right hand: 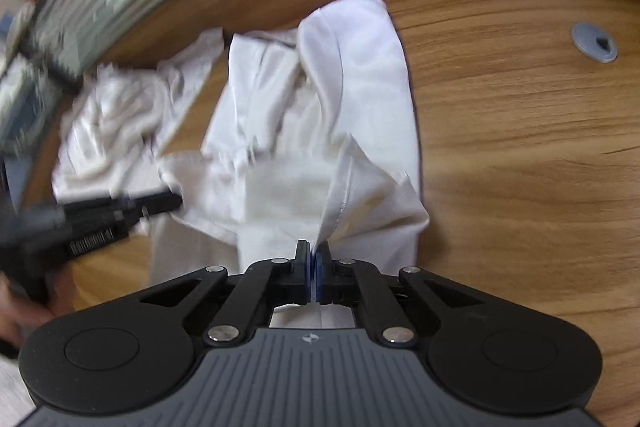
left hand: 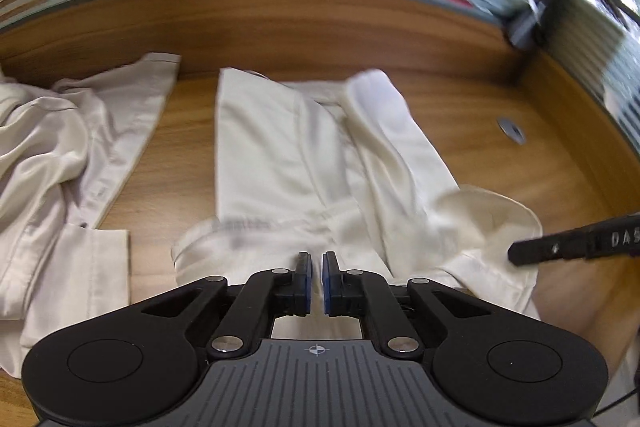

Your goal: Fold clothes

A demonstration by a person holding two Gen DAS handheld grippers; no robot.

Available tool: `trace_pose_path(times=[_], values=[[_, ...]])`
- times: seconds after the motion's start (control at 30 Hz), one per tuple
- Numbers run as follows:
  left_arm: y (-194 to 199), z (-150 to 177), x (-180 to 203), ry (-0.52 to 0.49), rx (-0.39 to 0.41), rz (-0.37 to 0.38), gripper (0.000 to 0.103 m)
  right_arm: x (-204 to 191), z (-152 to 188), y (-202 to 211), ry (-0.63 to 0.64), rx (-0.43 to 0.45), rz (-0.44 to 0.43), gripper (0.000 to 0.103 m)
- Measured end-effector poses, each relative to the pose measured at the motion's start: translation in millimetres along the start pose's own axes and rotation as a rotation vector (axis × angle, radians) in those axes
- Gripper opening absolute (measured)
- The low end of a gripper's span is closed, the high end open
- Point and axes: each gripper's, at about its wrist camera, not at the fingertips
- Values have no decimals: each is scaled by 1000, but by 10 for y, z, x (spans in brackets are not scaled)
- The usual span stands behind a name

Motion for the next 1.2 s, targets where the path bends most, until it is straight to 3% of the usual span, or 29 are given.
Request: trace_pose_path(times=[0.07,0.13,0.2,0.23,0.5,0.63,0.7,0.93,1.0,1.2], values=[[43,-33,-69,18,23,-11,11,23,-152,-10,-52,15,-14,7],[91,-54,-138,31,47,-19,22,82,-293,-21,-130,46,-50,9],[148,-57,-194,30,66,-35,25,128,-408,-35,-184,75,-75,24],[180,-51,-217,26,71,-39,25,129,-449,-32,-186,88,-71,24],[432,158,-258,-102,64,-55,44,-3,-433,82,21,125,26,33],[556,372,-156,-229,50,-50,58,-82,-170,186,195,120,65,38],[612,492,-95,-300,38,-39,60,-118,8,251,286,127,70,45],[693,928,121,-514,-31,8,63,-252,708,383,560,94,105,49],[679,1059,163,-550,-55,16,63,-311,918,400,627,89,123,57],[630,1375,243,-600,-118,56,65,-480,1446,392,784,84,167,57]])
Point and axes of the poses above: each gripper's, at about its wrist camera, not at the fingertips, and y roughly against the way its jaws point, x to its right, z to its underside, and after that the axes turned 8 degrees about z, right-handed
